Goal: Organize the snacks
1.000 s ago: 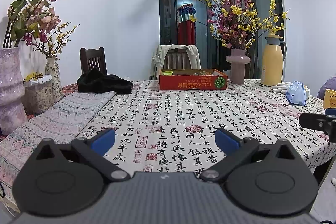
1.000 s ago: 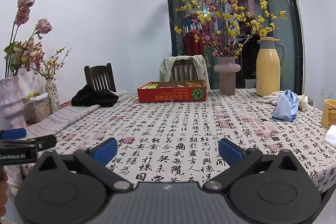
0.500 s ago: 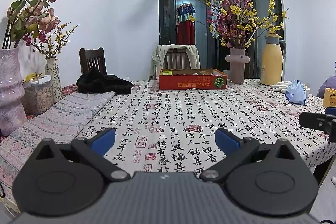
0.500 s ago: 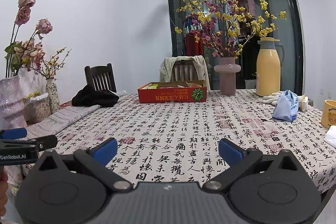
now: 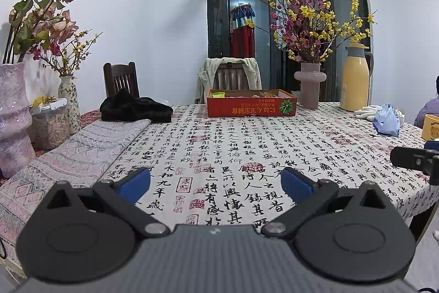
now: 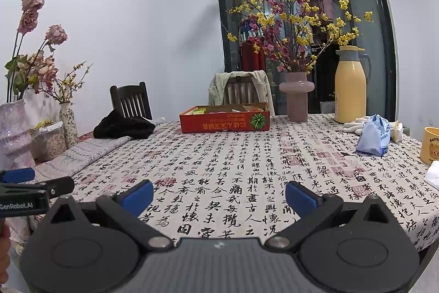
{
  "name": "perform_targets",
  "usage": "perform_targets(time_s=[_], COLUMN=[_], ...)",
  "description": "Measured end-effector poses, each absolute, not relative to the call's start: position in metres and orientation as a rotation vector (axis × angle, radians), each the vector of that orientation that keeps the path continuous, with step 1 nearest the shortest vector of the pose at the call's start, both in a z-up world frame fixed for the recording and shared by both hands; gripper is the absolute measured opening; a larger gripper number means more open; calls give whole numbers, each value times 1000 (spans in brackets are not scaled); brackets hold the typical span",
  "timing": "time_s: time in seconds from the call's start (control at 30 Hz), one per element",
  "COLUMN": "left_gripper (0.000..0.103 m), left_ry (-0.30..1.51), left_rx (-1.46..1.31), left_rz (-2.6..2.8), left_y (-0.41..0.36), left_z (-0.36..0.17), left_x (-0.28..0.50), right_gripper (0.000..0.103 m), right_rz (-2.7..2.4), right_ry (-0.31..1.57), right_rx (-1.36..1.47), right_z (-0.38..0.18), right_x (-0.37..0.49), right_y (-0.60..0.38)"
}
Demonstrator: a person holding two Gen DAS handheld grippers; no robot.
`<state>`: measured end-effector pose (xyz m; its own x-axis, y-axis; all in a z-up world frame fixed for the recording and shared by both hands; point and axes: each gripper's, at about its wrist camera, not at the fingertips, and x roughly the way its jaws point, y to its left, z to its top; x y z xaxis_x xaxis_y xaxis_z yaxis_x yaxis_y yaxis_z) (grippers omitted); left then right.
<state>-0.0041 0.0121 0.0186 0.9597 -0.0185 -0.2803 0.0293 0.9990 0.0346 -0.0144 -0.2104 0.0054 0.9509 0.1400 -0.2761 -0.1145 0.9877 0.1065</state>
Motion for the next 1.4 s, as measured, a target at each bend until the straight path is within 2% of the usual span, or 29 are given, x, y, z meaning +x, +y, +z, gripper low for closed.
perform_targets(time_s=[1.4], left_gripper=[103], left_ry=[280], left_rx=[45], left_rz=[-21], left_y=[13], left_z=[19], left_x=[-4], right_gripper=[103], right_rz=[130], right_ry=[285], right_rx=[90], right_z=[5], right_x=[-15], right_y=[-213])
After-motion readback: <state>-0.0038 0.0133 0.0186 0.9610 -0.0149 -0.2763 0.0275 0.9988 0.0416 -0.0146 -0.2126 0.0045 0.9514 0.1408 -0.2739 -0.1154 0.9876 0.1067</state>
